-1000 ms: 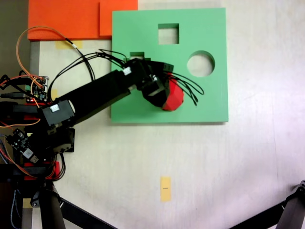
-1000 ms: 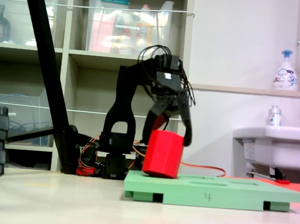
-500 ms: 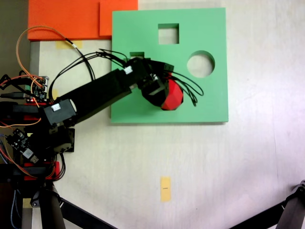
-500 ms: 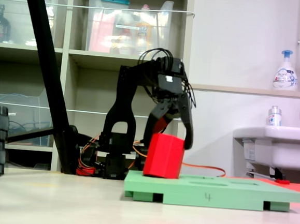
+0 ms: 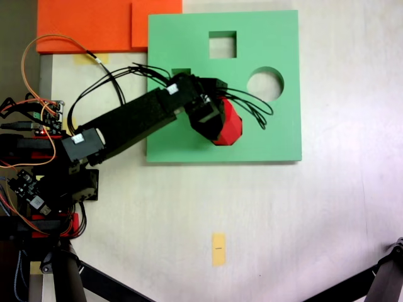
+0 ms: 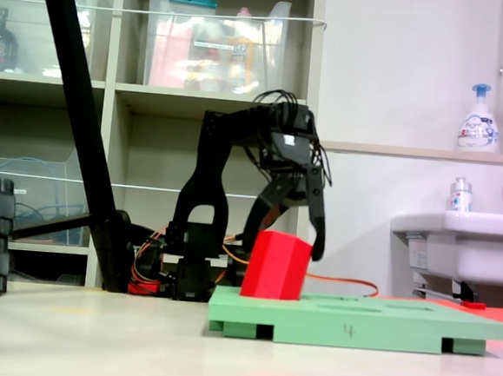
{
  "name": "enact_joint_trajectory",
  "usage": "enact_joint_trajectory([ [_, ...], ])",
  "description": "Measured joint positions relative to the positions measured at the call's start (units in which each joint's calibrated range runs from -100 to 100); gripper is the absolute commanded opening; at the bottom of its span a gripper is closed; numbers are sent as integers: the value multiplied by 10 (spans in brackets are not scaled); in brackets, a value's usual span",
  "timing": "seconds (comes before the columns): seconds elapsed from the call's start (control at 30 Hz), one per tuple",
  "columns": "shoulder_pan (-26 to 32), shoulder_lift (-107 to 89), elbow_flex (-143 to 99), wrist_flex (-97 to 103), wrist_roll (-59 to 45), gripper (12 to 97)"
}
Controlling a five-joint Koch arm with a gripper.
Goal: Put the octagonal pillar block into the corresponding hole
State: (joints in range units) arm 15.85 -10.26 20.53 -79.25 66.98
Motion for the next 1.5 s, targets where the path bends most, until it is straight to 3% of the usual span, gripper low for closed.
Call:
enact_joint_trajectory([
  [0.2,0,11,0,0,-13,396],
  [0.33,1,12,0,0,-13,522],
  [0.4,1,12,0,0,-13,542],
  [0.5,1,16,-1,0,-13,705],
  [0.6,3,19,-9,1,-13,781],
  [0.83,3,5,-9,0,-13,780],
  [0.97,5,-107,-10,-6,-24,779],
  [1.27,-54,-483,-40,-50,-307,734],
  [1.4,-105,-596,-82,-50,-429,613],
  [1.5,-133,-699,-225,9,-466,517],
])
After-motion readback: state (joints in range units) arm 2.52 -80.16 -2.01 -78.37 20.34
